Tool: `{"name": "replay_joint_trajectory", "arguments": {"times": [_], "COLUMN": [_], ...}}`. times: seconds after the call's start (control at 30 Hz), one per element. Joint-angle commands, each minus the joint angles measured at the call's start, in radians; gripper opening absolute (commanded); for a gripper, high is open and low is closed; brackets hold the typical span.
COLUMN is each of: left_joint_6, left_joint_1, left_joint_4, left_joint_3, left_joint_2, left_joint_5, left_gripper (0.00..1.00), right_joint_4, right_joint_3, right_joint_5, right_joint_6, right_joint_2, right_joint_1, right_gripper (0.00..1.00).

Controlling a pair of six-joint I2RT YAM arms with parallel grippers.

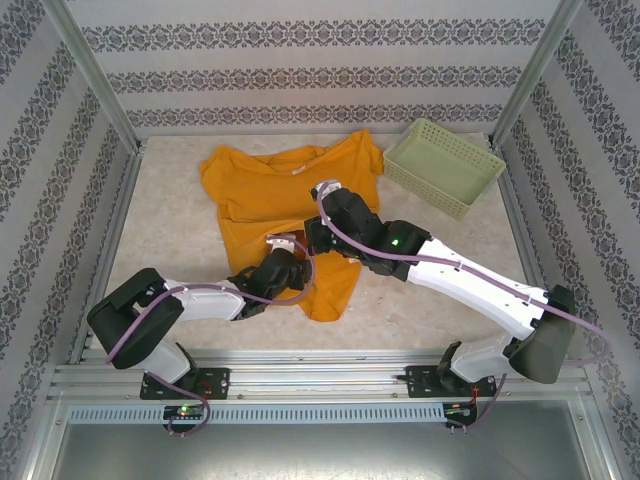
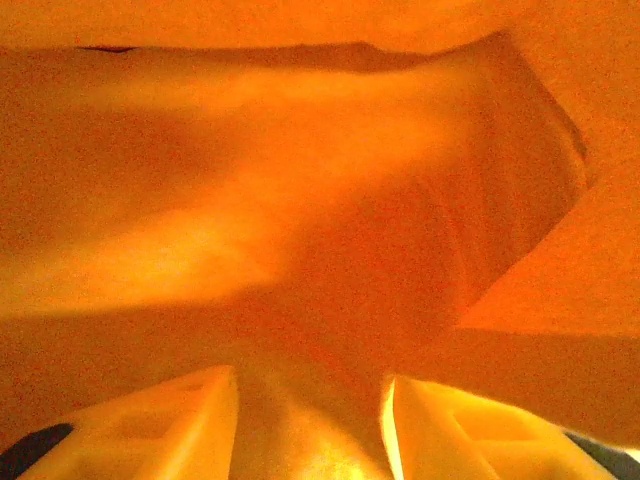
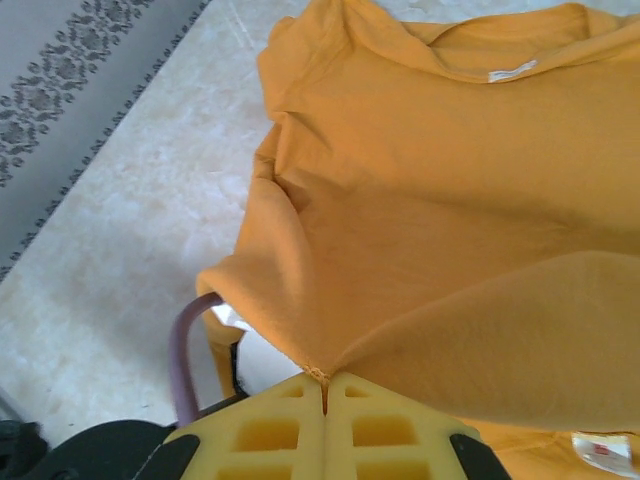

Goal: Fold the inside-out t-shirt

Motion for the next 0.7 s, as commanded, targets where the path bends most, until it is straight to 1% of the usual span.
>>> {"name": "replay_joint_trajectory", "arguments": {"times": [0.0, 0.1, 0.17, 0.3, 0.37, 0.47, 0.57, 0.67], "left_joint_6": [0.032, 0.021, 0.028, 0.018, 0.009, 0.007, 0.006, 0.005], "left_joint_1": [0.015, 0.038, 0.041, 0.047, 0.063, 0.065, 0.065, 0.063], "left_joint_4": [-0.033, -0.02, -0.012, -0.043, -0.051, -0.062, -0.077, -0.074], "left_joint_3": [0.011, -0.006, -0.029, -0.05, -0.033, 0.02, 0.085, 0.127], "left_joint_2": [-0.01, -0.028, -0.068, -0.122, -0.107, -0.055, 0.003, 0.036], "left_joint_5": [-0.038, -0.02, -0.011, -0.041, -0.022, 0.009, 0.059, 0.094], "left_gripper": [0.42, 0.38, 0.38, 0.4, 0.4, 0.41, 0.45, 0.48], "right_joint_4": [-0.015, -0.031, -0.05, -0.045, -0.035, -0.018, -0.031, -0.028], "right_joint_3": [0.038, 0.046, 0.046, 0.038, 0.046, 0.077, 0.135, 0.162], "right_joint_5": [0.037, 0.062, 0.115, 0.117, 0.09, 0.066, 0.077, 0.075], "right_joint_6": [-0.034, -0.049, -0.053, -0.064, -0.066, -0.081, -0.1, -0.096], "right_joint_2": [-0.004, -0.003, -0.006, -0.016, -0.008, 0.018, 0.061, 0.081], "right_joint_1": [0.007, 0.008, 0.002, -0.015, -0.007, 0.04, 0.091, 0.106], "right_gripper": [0.03, 0.03, 0.02, 0.03, 0.03, 0.03, 0.03, 0.04]}}
